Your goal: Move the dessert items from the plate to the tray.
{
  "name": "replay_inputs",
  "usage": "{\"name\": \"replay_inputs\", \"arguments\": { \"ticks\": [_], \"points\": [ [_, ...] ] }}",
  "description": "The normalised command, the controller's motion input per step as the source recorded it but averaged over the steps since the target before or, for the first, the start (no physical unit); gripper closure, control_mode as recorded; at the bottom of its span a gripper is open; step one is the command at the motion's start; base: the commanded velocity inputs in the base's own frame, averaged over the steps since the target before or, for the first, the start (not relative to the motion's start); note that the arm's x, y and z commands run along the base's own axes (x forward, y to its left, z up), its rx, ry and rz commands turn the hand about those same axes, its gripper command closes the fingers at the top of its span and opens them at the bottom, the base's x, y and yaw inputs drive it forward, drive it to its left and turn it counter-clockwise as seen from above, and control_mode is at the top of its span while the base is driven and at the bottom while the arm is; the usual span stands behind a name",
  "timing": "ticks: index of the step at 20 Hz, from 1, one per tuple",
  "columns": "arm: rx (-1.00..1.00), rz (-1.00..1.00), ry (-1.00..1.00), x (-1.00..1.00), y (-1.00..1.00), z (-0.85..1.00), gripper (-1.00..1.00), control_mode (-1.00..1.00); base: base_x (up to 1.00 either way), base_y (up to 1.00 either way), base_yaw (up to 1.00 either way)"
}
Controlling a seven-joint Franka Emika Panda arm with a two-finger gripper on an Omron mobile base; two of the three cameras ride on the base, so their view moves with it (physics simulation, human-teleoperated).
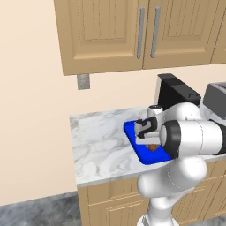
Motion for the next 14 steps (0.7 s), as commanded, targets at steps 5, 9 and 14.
{"name": "replay_inputs", "arguments": {
  "ticks": [5,9,14],
  "points": [
    [0.0,0.0,0.0,0.0,0.0,-0.03,-1.0,-1.0,0.0,0.0,0.0],
    [0.0,0.0,0.0,0.0,0.0,0.0,-1.0,-1.0,0.0,0.0,0.0],
    [0.01,0.0,0.0,-0.1,0.0,0.22,-1.0,-1.0,0.0,0.0,0.0]
  ]
}}
